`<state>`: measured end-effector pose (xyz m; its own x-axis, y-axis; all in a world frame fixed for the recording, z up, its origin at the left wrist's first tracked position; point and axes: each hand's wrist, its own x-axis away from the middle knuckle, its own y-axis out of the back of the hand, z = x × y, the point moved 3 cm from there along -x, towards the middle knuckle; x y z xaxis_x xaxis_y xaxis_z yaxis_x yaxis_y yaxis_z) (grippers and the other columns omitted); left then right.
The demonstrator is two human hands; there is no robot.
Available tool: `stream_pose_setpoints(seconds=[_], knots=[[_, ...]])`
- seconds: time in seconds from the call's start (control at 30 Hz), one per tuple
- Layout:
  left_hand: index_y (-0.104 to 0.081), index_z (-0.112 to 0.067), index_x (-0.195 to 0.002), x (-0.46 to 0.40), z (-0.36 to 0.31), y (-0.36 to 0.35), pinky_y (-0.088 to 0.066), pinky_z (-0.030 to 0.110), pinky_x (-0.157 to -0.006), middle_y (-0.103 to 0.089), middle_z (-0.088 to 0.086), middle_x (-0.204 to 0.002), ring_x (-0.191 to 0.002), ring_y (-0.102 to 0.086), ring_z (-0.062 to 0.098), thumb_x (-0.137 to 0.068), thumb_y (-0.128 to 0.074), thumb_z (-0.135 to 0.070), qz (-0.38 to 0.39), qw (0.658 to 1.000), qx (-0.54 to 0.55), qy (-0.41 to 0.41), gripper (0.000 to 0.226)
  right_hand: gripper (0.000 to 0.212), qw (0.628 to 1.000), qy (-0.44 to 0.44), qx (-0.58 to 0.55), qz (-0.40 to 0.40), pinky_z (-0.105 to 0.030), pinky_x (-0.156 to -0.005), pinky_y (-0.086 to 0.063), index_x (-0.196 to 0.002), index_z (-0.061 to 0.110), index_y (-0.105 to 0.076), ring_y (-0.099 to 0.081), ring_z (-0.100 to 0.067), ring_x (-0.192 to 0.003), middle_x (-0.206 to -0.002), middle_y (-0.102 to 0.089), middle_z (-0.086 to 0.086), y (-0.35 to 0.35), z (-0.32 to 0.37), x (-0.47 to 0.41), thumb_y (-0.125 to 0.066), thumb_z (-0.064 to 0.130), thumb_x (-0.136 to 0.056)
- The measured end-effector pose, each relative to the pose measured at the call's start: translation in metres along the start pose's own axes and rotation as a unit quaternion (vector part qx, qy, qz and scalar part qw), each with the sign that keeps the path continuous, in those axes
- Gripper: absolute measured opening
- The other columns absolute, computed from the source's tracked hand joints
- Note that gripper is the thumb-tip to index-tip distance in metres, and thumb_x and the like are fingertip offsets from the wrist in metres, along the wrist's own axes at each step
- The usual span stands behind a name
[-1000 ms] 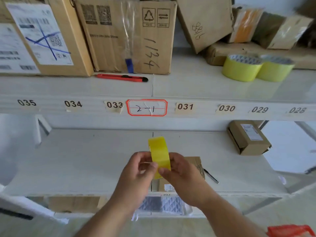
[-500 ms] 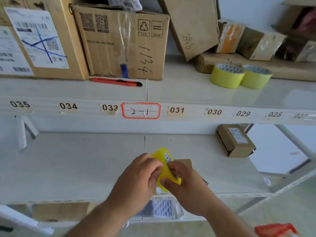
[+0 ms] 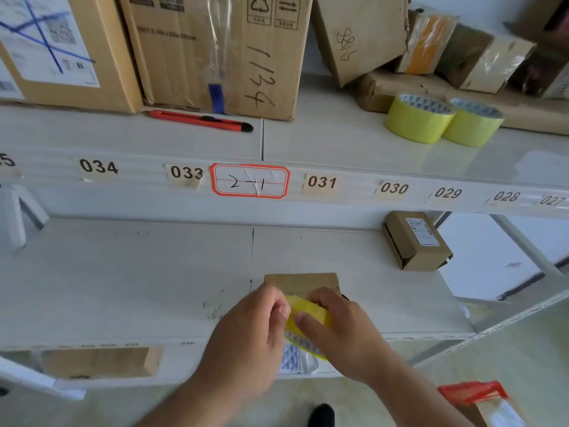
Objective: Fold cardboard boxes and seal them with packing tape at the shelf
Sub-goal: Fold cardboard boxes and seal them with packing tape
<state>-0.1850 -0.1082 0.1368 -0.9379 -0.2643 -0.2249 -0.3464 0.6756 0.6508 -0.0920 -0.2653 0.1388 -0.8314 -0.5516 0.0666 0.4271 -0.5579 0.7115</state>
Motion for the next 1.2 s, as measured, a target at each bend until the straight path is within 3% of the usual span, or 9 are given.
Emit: stream_pose_setpoints(seconds=[0.1,0.27,0.37,0.43,0.53,0.63,0.83,0.97,1.2], knots=[[-0.052,-0.030,-0.088,-0.001,0.006,-0.012,-0.047,0.017,-0.066,-0.063,-0.014,-0.082,-0.073,-0.059,0.006,-0.105,-0.052,-0.023,-0.003,0.992,0.100,0.082,0.018,0.030,0.999,-0.023,0.034,-0.001,-0.020,-0.064,-0.045,-0.098,0.038,-0.061,-0.060,-0.005,-0.076,-0.081,-0.067,0.010,0.002,-0.010,-0.004,-0.065,0.067,-0.088],[-0.063,-0.015,-0.106,-0.014,0.015,-0.036,-0.059,0.036,-0.068,-0.074,0.004,-0.079,-0.064,-0.065,0.015,-0.102,-0.058,-0.003,0.010,0.908,0.316,0.275,0.014,0.039,0.989,-0.007,0.145,-0.013,-0.018,-0.062,-0.043,-0.108,0.039,-0.063,-0.060,-0.007,-0.069,-0.077,-0.067,0.010,0.013,-0.010,-0.016,-0.056,0.072,-0.087],[-0.073,-0.025,-0.087,-0.023,0.013,-0.043,-0.054,0.039,-0.066,-0.066,0.005,-0.064,-0.057,-0.058,0.016,-0.100,-0.063,-0.011,0.017,0.913,0.309,0.267,0.021,0.045,0.979,0.015,0.203,-0.004,-0.026,-0.068,-0.049,-0.114,0.038,-0.060,-0.064,-0.012,-0.075,-0.086,-0.072,0.008,0.018,-0.013,-0.022,-0.050,0.074,-0.089],[-0.072,-0.026,-0.075,-0.025,0.011,-0.044,-0.050,0.028,-0.058,-0.064,0.005,-0.060,-0.053,-0.056,0.013,-0.100,-0.064,-0.014,0.003,0.927,0.277,0.252,0.029,0.046,0.979,0.012,0.203,0.025,-0.029,-0.069,-0.051,-0.114,0.038,-0.059,-0.063,-0.011,-0.076,-0.088,-0.071,0.010,0.022,-0.014,-0.025,-0.049,0.075,-0.089],[-0.072,-0.021,-0.078,-0.024,0.005,-0.037,-0.045,0.016,-0.050,-0.063,-0.003,-0.059,-0.050,-0.056,0.006,-0.099,-0.064,-0.013,-0.048,0.927,0.282,0.240,0.024,0.058,0.979,-0.019,0.176,0.100,-0.025,-0.063,-0.047,-0.104,0.038,-0.061,-0.060,-0.006,-0.073,-0.080,-0.065,0.012,0.039,-0.023,-0.033,-0.049,0.088,-0.075],[-0.070,-0.015,-0.082,-0.033,0.027,-0.027,-0.043,0.015,-0.045,-0.063,-0.002,-0.057,-0.047,-0.053,0.007,-0.100,-0.063,-0.017,-0.097,0.920,0.265,0.271,0.019,0.084,0.950,-0.042,0.272,0.146,-0.026,-0.063,-0.043,-0.096,0.039,-0.063,-0.059,-0.005,-0.076,-0.080,-0.064,0.013,0.066,-0.051,-0.053,-0.033,0.106,-0.056],[-0.072,-0.007,-0.087,-0.063,0.106,-0.056,-0.049,0.020,-0.047,-0.070,0.001,-0.064,-0.047,-0.052,0.012,-0.100,-0.064,-0.014,-0.098,0.888,0.260,0.367,0.017,0.078,0.911,-0.042,0.378,0.158,-0.031,-0.059,-0.041,-0.069,0.021,-0.060,-0.055,-0.007,-0.068,-0.070,-0.061,0.004,0.084,-0.099,-0.114,-0.039,0.096,-0.075],[-0.072,-0.008,-0.086,-0.071,0.150,-0.070,-0.050,0.024,-0.049,-0.069,0.002,-0.066,-0.049,-0.053,0.010,-0.100,-0.065,-0.016,-0.121,0.864,0.266,0.409,0.017,0.091,0.897,-0.037,0.409,0.165,-0.033,-0.064,-0.049,-0.064,0.019,-0.061,-0.059,-0.011,-0.068,-0.070,-0.061,0.004,0.089,-0.136,-0.147,-0.028,0.104,-0.065],[-0.071,-0.006,-0.088,-0.077,0.165,-0.106,-0.051,0.029,-0.052,-0.068,-0.001,-0.065,-0.046,-0.053,0.008,-0.101,-0.062,-0.016,-0.126,0.851,0.257,0.441,0.020,0.086,0.881,-0.027,0.446,0.158,-0.030,-0.069,-0.048,-0.072,0.022,-0.067,-0.058,-0.011,-0.075,-0.076,-0.064,0.005,0.082,-0.181,-0.173,-0.021,0.093,-0.083]])
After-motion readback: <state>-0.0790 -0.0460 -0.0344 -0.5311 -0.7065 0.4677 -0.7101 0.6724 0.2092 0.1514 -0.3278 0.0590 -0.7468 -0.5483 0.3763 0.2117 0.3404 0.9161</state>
